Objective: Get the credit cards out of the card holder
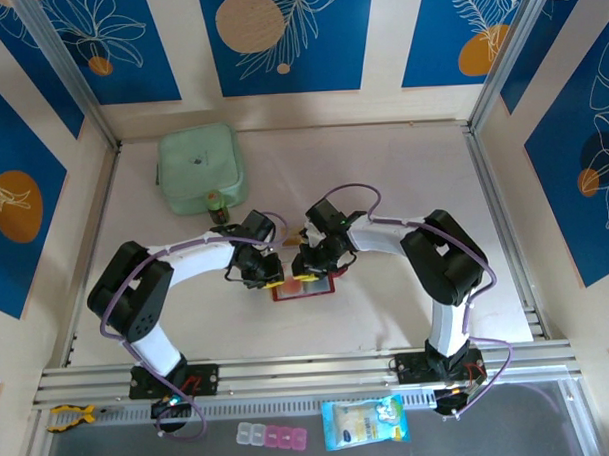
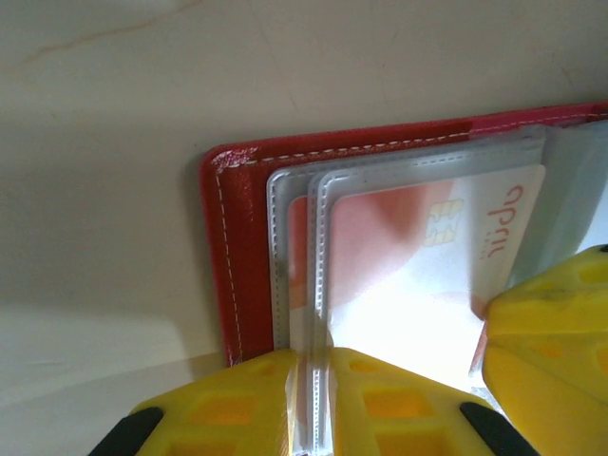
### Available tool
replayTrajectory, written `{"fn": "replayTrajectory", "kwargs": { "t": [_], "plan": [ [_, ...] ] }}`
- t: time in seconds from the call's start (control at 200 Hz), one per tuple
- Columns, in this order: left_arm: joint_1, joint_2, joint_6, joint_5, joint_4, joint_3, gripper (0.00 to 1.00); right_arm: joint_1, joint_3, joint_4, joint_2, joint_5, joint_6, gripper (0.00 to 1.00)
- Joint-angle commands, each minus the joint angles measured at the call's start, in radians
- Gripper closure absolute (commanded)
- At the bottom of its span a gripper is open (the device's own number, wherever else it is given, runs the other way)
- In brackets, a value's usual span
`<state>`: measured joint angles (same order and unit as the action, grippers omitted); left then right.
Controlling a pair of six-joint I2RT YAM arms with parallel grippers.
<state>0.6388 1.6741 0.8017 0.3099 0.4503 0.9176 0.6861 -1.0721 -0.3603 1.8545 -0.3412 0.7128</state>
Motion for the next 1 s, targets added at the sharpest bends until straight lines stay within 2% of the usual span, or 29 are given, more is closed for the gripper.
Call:
{"fn": "replayTrajectory", "kwargs": {
  "t": [0.0, 0.415, 0.995],
  "plan": [
    [-0.004, 0.035, -0.022, 0.000, 0.035, 0.008, 0.83, 0.007, -0.030, -0.044, 0.014, 0.011, -0.034, 0.78],
    [-0.008, 0.045, -0.027, -0.009, 0.051, 0.015, 0.83, 0.012, -0.054, -0.110, 0.022, 0.085, -0.076, 0.80],
    [-0.009, -0.007, -0.035, -0.025, 0.081, 0.061, 0.85, 0.011, -0.020, -0.089, -0.024, 0.062, -0.058, 0.81]
  ]
}}
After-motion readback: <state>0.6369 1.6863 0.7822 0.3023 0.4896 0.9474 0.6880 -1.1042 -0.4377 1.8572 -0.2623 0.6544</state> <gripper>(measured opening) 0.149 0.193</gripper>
